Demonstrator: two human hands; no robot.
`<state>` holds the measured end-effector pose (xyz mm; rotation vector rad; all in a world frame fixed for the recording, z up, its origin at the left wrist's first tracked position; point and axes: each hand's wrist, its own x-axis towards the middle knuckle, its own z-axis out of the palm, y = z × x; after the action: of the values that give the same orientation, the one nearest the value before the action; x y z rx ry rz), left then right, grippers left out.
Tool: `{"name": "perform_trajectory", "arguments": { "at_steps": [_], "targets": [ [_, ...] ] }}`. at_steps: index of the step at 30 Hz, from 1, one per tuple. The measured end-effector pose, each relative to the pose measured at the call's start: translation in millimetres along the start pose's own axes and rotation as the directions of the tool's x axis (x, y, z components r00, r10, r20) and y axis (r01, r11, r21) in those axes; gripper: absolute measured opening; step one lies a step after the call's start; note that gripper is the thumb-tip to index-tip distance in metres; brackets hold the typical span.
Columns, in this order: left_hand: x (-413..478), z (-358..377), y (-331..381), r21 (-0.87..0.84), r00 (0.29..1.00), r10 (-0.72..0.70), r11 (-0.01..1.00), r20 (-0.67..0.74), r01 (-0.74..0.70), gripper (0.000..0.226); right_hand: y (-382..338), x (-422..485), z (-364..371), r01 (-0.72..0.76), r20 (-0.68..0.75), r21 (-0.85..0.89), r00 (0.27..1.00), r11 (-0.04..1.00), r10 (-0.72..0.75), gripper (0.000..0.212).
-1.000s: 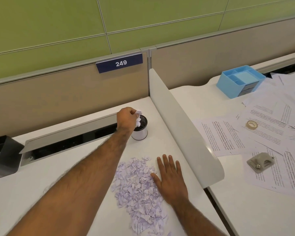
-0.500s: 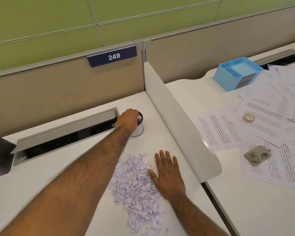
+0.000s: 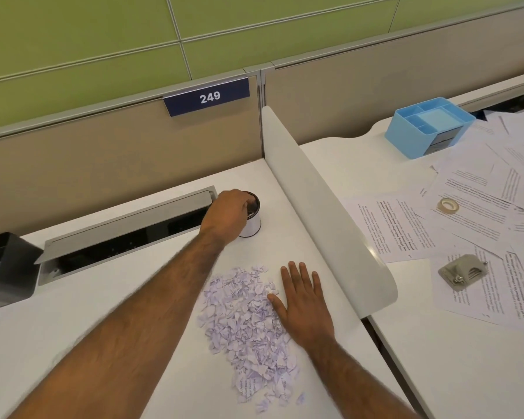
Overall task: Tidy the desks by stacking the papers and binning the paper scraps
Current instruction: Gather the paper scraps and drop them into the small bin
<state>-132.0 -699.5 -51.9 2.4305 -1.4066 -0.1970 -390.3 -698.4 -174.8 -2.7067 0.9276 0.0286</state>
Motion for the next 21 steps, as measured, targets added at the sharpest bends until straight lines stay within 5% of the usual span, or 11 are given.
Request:
{"name": "perform_trajectory", "arguments": {
  "at_steps": [5, 11, 18, 21],
  "targets": [
    [-121, 30, -38, -0.167, 0.97, -0.159, 0.977, -0.183, 0.129, 0.04, 0, 1, -2, -0.007, -0.002, -0.002, 1.0, 1.0, 0.007, 0.08],
    [-281, 89, -92, -0.039, 0.836, -0.545, 0.838, -0.06, 0.544, 0.071, -1, 0, -4, -0.021, 0.013, 0.0, 1.0, 1.0, 0.021, 0.08],
    [-315, 102, -96, 0.093, 0.846, -0.53, 0.841, -0.058, 0.533, 0.076, 6, -19, -10, -0.072, -0.043, 0.2, 0.996, 0.977, 0.083, 0.093],
    [-314, 100, -96, 0.094, 0.841, -0.537, 0.836, -0.065, 0.541, 0.076, -6, -45, -4, -0.096, 0.0, 0.151, 0.995, 0.984, 0.098, 0.087]
  ]
}}
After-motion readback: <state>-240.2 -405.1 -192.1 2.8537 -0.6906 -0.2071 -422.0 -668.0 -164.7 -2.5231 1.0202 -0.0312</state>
